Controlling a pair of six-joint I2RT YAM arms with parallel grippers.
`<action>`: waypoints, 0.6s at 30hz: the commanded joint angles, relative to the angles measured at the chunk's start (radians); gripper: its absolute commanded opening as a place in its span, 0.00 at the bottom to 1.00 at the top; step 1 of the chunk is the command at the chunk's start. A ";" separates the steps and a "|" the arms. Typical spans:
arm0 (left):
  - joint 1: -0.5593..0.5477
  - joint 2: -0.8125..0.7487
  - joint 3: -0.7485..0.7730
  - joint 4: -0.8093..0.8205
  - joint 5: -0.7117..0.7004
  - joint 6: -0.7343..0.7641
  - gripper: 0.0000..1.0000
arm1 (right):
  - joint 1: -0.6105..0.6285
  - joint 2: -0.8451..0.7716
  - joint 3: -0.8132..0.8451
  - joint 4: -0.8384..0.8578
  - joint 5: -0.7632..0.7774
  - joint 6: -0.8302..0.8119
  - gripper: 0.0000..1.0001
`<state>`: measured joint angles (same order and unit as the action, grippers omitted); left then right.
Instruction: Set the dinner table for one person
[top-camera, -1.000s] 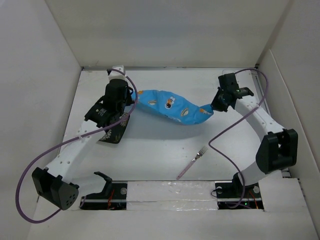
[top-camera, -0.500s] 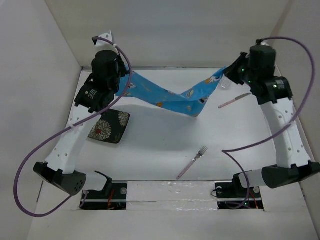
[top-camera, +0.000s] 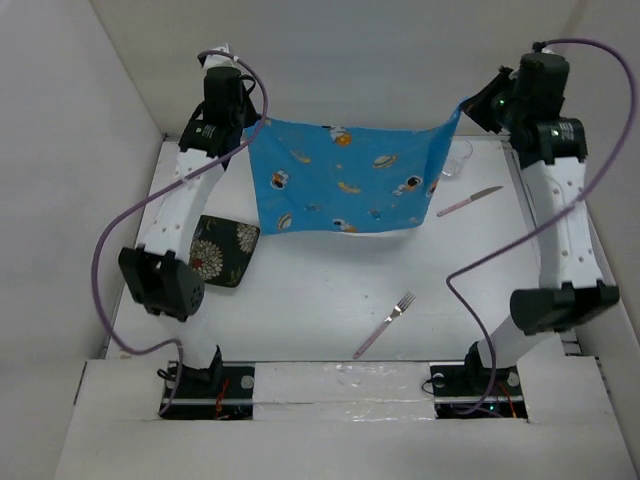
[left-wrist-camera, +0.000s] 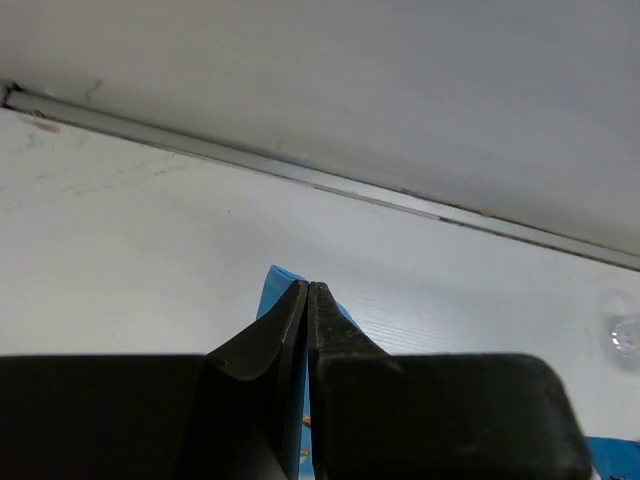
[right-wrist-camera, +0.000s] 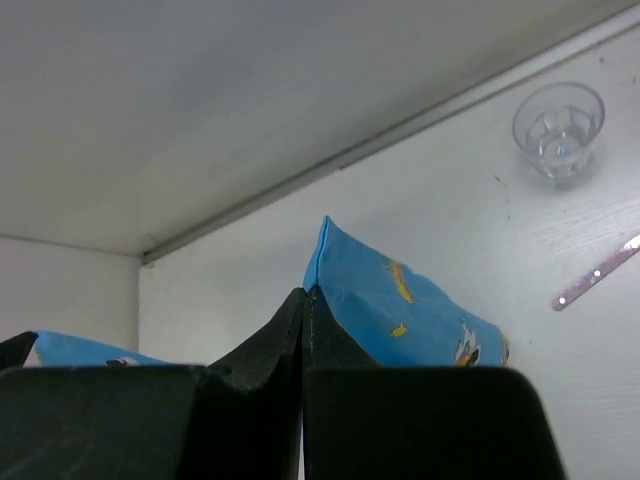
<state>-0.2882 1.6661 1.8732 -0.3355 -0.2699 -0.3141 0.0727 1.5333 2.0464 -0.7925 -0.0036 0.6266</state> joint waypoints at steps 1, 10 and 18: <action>0.049 0.124 0.171 -0.040 0.136 -0.063 0.00 | -0.021 0.134 0.105 0.061 -0.073 -0.010 0.00; 0.058 0.241 0.524 -0.054 0.189 -0.128 0.00 | -0.082 0.445 0.632 0.031 -0.202 0.070 0.00; 0.058 -0.009 0.054 0.112 0.120 -0.102 0.00 | -0.103 0.237 0.113 0.180 -0.251 0.050 0.00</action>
<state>-0.2337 1.7546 2.1071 -0.3222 -0.1249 -0.4210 -0.0349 1.8511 2.3478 -0.6956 -0.2058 0.6933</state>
